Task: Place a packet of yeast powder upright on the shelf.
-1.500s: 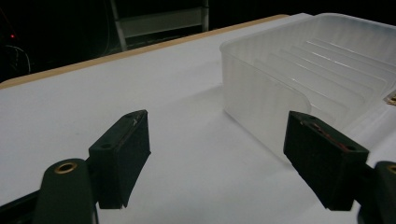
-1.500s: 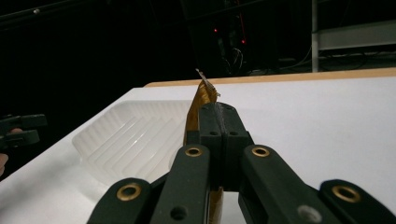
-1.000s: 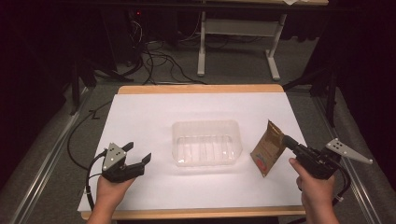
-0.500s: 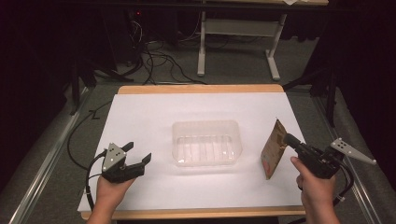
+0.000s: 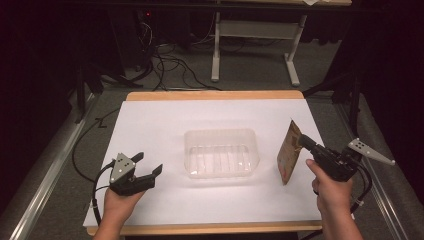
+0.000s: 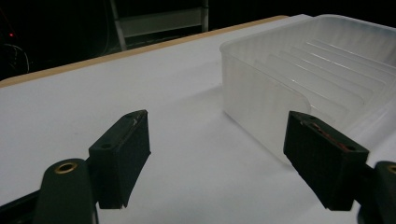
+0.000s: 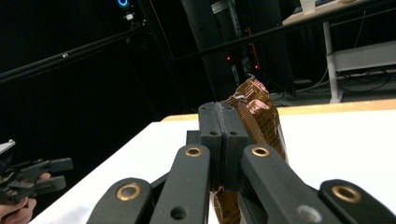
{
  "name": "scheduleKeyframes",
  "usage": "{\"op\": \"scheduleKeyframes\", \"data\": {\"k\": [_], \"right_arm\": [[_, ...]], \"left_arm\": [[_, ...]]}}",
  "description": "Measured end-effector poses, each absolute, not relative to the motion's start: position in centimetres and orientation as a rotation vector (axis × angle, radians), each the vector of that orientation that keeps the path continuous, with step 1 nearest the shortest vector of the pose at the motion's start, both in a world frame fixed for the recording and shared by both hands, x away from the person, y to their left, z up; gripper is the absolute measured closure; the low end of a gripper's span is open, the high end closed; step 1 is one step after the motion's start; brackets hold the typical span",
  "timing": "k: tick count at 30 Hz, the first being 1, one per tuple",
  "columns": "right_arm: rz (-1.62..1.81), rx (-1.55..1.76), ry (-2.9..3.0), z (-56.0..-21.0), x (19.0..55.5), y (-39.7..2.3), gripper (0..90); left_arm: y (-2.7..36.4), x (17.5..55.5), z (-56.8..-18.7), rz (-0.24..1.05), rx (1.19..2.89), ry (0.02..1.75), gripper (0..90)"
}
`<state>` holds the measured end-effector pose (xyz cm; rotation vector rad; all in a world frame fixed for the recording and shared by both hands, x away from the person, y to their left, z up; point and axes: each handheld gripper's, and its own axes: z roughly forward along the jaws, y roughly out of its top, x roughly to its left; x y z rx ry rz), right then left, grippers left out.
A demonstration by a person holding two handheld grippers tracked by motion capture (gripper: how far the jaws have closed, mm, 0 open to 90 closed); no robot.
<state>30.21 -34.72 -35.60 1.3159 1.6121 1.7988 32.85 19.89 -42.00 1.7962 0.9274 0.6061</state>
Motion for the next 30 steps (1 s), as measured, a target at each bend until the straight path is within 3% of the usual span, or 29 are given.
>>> {"op": "scheduleKeyframes", "data": {"k": [12, 30], "right_arm": [[1.92, 1.294, 1.501, -33.8, 32.3, -34.4, 90.0], [2.031, 1.233, 1.469, -33.1, 32.7, -34.1, 90.0]], "left_arm": [[19.9, 32.7, -41.9, 0.604, 1.788, 0.915, 23.2], [21.4, 31.4, -41.8, 0.641, 1.775, 0.954, 23.2]]}}
